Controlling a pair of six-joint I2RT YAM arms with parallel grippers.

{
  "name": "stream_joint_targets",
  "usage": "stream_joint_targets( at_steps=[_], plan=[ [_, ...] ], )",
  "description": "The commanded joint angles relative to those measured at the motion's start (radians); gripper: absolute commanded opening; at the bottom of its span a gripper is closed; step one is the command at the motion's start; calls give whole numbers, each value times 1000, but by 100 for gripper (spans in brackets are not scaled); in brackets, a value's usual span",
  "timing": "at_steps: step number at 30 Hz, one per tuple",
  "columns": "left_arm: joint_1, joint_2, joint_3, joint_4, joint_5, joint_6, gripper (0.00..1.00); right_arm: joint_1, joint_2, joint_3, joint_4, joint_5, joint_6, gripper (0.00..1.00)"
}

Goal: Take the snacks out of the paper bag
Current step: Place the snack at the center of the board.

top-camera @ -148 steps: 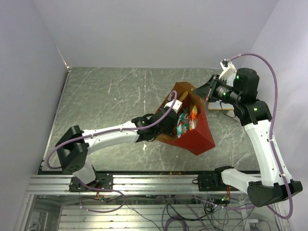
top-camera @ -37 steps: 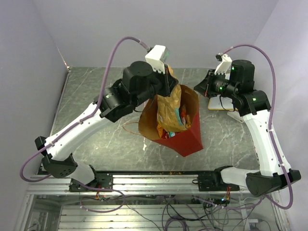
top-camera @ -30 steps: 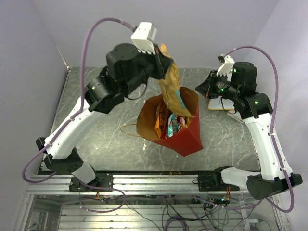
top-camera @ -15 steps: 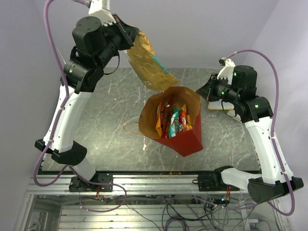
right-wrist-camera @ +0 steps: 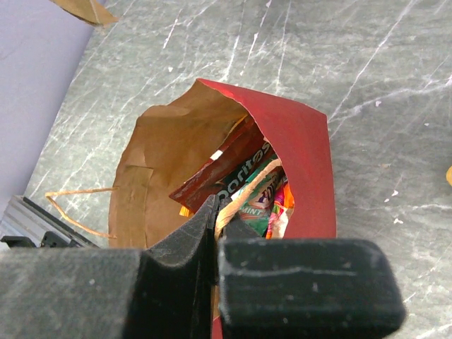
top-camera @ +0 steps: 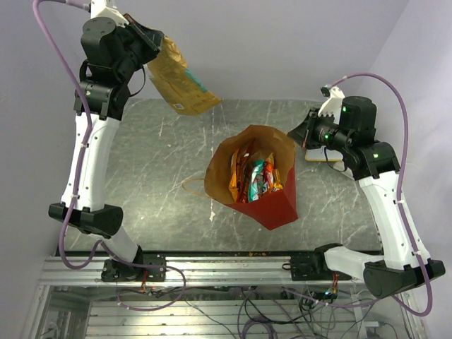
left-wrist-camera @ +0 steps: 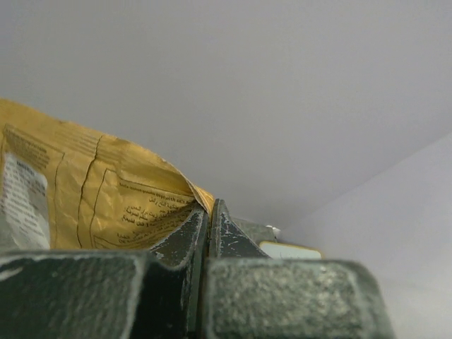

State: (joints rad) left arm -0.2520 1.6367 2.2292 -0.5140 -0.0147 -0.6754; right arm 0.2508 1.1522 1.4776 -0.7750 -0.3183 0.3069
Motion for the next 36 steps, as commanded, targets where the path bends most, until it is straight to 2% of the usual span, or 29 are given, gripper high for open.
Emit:
stream_joint_targets(
  at_steps=[1, 7, 12, 19, 25, 29, 33, 36],
  plan=[
    [57, 16, -46, 136, 59, -35, 7, 5, -7, 15, 23, 9, 1, 0],
    [105, 107, -73, 157, 82, -18, 7, 4, -2, 11, 34, 14, 8, 0],
    [125, 172, -145, 251, 70, -22, 7, 4, 4, 16, 32, 25, 6, 0],
    [155, 345, -66, 287, 91, -22, 7, 5, 5, 2, 38, 22, 15, 0],
    [261, 327, -333, 527, 235, -89, 7, 4, 9, 13, 36, 20, 17, 0],
    [344, 307, -470, 583, 341, -120, 7, 5, 10, 5, 45, 6, 19, 0],
    [409, 206, -669, 655, 365, -149, 7, 5, 17, 6, 52, -8, 23, 0],
    [447, 145, -778, 627, 386, -123, 7, 4, 19, 3, 54, -14, 24, 0]
  ],
)
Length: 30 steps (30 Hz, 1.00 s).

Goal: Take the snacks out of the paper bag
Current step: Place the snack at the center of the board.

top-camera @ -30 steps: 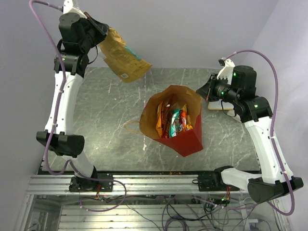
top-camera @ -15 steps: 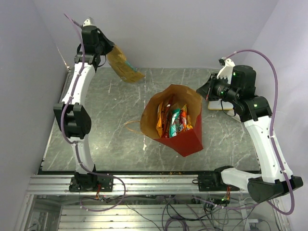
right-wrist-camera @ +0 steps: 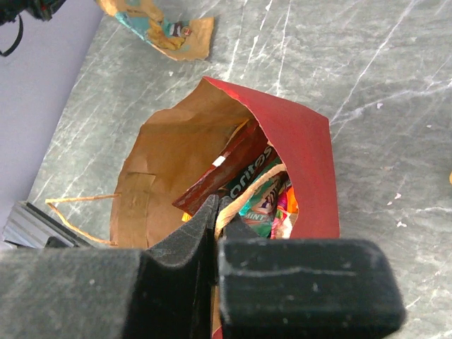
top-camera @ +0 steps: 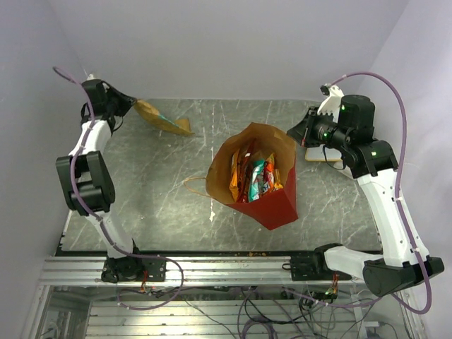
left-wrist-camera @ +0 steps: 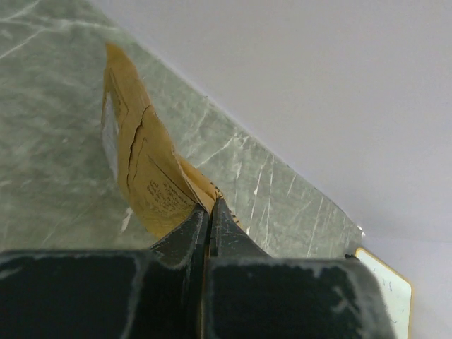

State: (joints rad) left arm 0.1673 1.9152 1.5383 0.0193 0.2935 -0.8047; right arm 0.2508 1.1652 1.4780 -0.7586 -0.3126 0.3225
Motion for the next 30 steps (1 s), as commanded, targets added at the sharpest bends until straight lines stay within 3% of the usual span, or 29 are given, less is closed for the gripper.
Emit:
stream_joint_targets(
  at_steps=[1, 3, 9, 13, 16, 20, 25, 30],
  plan=[
    [37, -156, -119, 59, 74, 25, 7, 5, 4, 0, 40, -23, 9, 0],
    [63, -219, -185, -38, 24, 88, 10, 4, 1, -5, 41, -28, 10, 0],
    [160, -477, -438, -336, -181, 136, 52, 5, -11, -14, 49, -32, 13, 0],
    [191, -654, -577, -520, -290, 161, 67, 5, -9, -17, 57, -46, 16, 0],
    [194, -714, -630, -603, -253, 157, 70, 5, -11, -18, 50, -53, 15, 0],
    [137, -733, -684, -533, -51, 91, 65, 5, -15, -31, 42, -63, 16, 0],
    [-88, -748, -598, -375, 12, -20, 71, 4, -14, -25, 32, -71, 21, 0],
    [-368, -690, -376, -363, -61, -19, 65, 4, -22, -34, 37, -72, 28, 0]
  ],
)
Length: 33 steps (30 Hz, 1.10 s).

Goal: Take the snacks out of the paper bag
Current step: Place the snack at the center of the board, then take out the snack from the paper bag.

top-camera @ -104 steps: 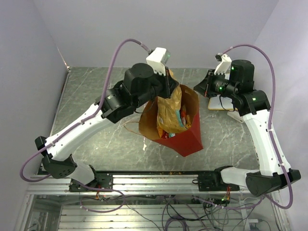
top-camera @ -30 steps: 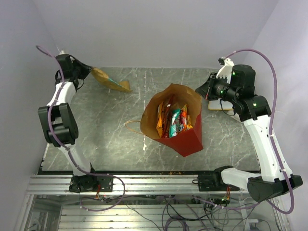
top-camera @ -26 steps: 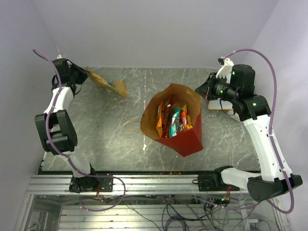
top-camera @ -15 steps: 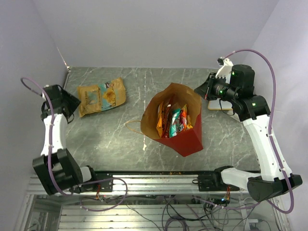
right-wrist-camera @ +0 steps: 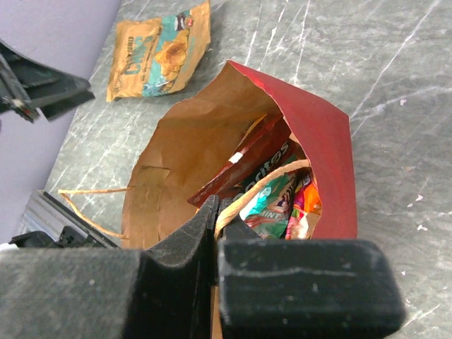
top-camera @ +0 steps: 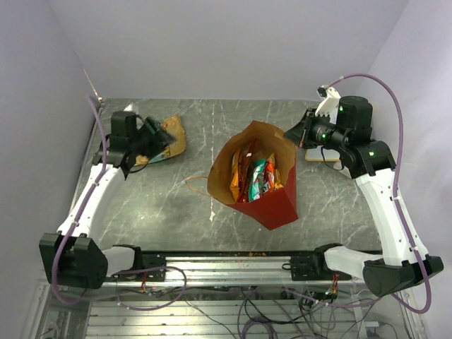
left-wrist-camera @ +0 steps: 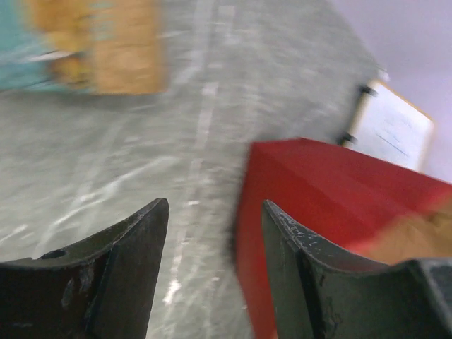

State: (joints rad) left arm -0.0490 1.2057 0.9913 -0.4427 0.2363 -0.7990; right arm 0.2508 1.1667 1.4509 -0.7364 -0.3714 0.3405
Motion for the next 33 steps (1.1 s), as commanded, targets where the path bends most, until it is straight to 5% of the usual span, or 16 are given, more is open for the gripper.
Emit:
stream_joint_targets(
  at_steps=[1, 17, 26, 33],
  plan=[
    [-202, 29, 208, 91, -31, -22, 65, 5, -24, -7, 17, -14, 12, 0],
    [-1020, 196, 534, -70, -635, 136, 67, 4, -38, -3, 19, -1, 11, 0],
    [-1051, 414, 712, -277, -713, 192, 71, 5, -44, -12, 23, -5, 12, 0],
    [-1037, 508, 760, -283, -712, 241, 72, 4, -49, -15, 21, 0, 9, 0]
  ],
)
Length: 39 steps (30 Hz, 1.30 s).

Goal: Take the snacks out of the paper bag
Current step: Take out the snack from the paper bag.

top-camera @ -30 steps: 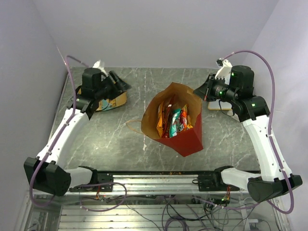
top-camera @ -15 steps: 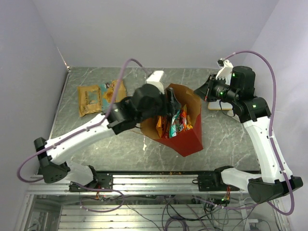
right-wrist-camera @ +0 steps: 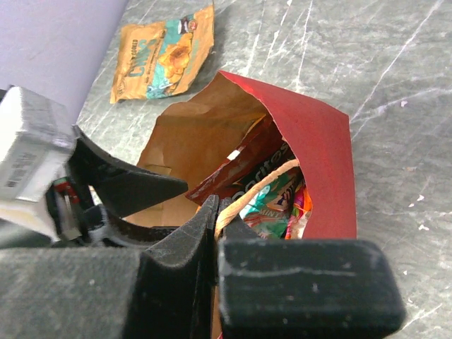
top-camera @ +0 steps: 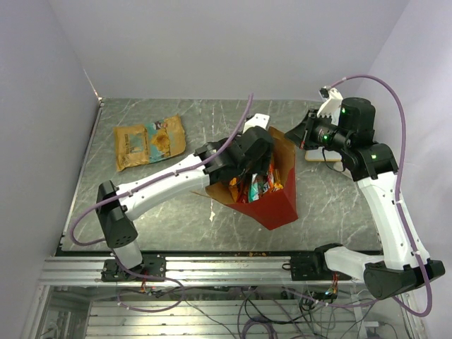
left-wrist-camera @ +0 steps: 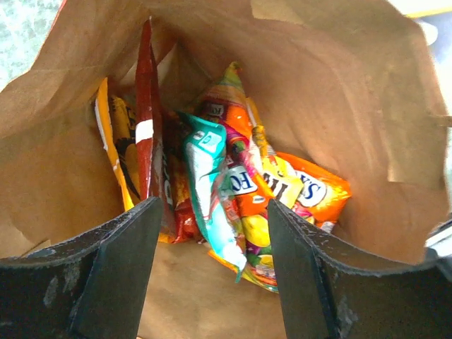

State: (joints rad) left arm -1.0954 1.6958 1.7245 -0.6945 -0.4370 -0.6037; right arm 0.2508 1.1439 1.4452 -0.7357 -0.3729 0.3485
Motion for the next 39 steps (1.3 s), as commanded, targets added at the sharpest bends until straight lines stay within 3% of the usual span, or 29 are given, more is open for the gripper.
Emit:
stream_joint_targets(
  at_steps=[1, 7, 20, 25, 33, 39],
  plan=[
    [15, 25, 23, -24, -46, 54, 73, 4, -28, -11, 20, 2, 1, 0],
    [53, 65, -5, 58, -50, 132, 75, 5, -38, -16, 16, 12, -2, 0],
    [66, 184, -40, 168, -77, 200, 54, 4, -42, -14, 13, 16, -9, 0],
    [71, 203, -41, 175, -105, 212, 51, 4, -45, -16, 12, 20, -11, 0],
    [84, 190, -19, 162, -73, 229, 11, 4, -47, -23, 17, 20, -11, 0],
    [84, 83, 5, 134, 8, 233, 7, 4, -47, -20, 19, 30, -14, 0]
  ],
)
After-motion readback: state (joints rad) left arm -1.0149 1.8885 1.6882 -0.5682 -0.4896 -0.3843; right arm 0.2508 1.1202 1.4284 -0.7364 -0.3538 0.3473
